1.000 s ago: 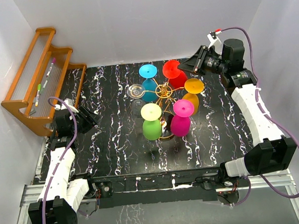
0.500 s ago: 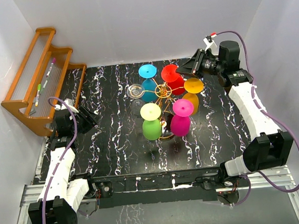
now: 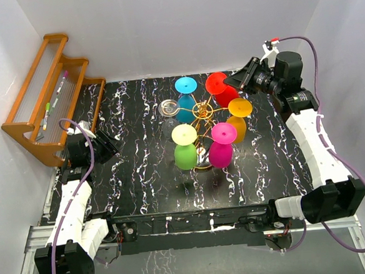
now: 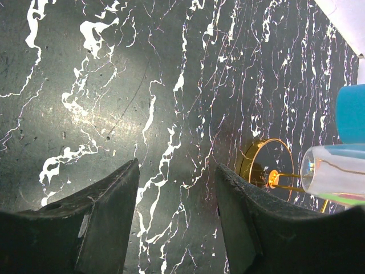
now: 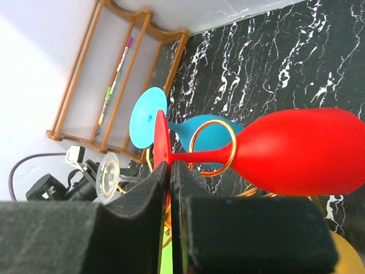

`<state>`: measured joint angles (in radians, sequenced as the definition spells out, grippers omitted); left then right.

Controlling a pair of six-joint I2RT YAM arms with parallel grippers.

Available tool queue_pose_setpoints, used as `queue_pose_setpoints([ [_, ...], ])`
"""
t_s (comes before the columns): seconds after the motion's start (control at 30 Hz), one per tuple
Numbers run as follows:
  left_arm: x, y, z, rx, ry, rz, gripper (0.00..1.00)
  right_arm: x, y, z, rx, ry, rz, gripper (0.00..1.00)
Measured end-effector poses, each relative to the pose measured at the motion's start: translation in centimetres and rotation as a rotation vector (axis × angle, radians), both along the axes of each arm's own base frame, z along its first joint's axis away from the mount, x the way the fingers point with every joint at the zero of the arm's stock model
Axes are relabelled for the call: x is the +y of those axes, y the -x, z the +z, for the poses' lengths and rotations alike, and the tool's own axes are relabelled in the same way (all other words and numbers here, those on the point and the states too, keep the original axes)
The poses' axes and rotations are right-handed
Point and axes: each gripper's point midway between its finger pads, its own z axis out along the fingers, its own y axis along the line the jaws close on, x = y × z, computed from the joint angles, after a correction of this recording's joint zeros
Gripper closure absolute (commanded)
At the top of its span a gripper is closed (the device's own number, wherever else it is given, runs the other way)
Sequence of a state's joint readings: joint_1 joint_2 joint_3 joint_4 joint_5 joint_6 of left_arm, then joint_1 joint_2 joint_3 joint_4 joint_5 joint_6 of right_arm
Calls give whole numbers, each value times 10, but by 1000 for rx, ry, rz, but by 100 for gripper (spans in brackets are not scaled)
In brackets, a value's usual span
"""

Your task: Take the wine glass off the wine glass rack

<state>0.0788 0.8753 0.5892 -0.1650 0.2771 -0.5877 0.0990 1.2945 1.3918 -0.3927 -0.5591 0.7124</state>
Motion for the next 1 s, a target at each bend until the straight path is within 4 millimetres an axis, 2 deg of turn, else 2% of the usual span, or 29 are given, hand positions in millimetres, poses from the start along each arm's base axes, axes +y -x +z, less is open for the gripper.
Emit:
queue_pose_setpoints([
  [0.23, 0, 0, 0, 0, 0, 0, 46, -1, -3, -4, 12, 6, -6, 92],
  [0.57, 0, 0, 0, 0, 0, 0, 46, 14, -4, -22, 77, -27, 102, 92],
  [1.0, 0, 0, 0, 1, 0, 0, 46, 14, 12, -29, 102, -44, 109, 92],
])
